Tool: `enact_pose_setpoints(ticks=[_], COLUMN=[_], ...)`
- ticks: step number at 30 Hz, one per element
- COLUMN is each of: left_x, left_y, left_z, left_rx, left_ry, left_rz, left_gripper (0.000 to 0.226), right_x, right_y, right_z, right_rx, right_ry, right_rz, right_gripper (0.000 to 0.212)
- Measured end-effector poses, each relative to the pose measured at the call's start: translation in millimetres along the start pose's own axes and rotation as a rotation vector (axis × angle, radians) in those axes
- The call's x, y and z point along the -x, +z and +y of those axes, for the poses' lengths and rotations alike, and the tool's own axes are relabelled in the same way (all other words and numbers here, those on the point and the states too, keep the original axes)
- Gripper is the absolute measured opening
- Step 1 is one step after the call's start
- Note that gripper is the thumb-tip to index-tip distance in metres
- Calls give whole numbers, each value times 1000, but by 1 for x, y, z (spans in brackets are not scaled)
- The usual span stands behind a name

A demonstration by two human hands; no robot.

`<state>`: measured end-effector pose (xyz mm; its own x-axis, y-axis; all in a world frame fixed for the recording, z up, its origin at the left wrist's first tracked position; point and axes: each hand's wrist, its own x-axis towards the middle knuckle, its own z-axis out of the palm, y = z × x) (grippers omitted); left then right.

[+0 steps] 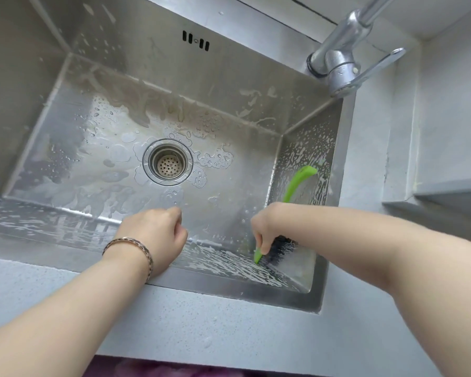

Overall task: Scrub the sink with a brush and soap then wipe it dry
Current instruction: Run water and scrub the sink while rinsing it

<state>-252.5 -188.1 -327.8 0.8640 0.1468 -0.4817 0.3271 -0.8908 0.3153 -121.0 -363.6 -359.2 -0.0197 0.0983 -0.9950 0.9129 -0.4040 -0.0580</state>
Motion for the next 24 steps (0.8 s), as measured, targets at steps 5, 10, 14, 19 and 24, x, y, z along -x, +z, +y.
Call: enact_pose_setpoints(ticks=[5,10,14,19,24], left_x=[0,-1,-1,-1,-1], left_y=[-1,0,0,0,-2], left_z=[1,1,1,0,0], left_rx=[5,1,7,28,32], left_ry=[-21,-14,-13,-15,-8], left_rz=[15,18,22,-5,-17], left_gripper=[20,21,20,21,21], right_x=[-2,8,-11,6,53], right_y=[5,-6,-1,0,-2], right_z=[-1,13,0,4,-5], right_rx=[73,-41,67,144,104], right_ry=[-31,-80,93,161,101], right_rz=[73,-71,98,255,146], right_gripper=[45,44,48,39,45])
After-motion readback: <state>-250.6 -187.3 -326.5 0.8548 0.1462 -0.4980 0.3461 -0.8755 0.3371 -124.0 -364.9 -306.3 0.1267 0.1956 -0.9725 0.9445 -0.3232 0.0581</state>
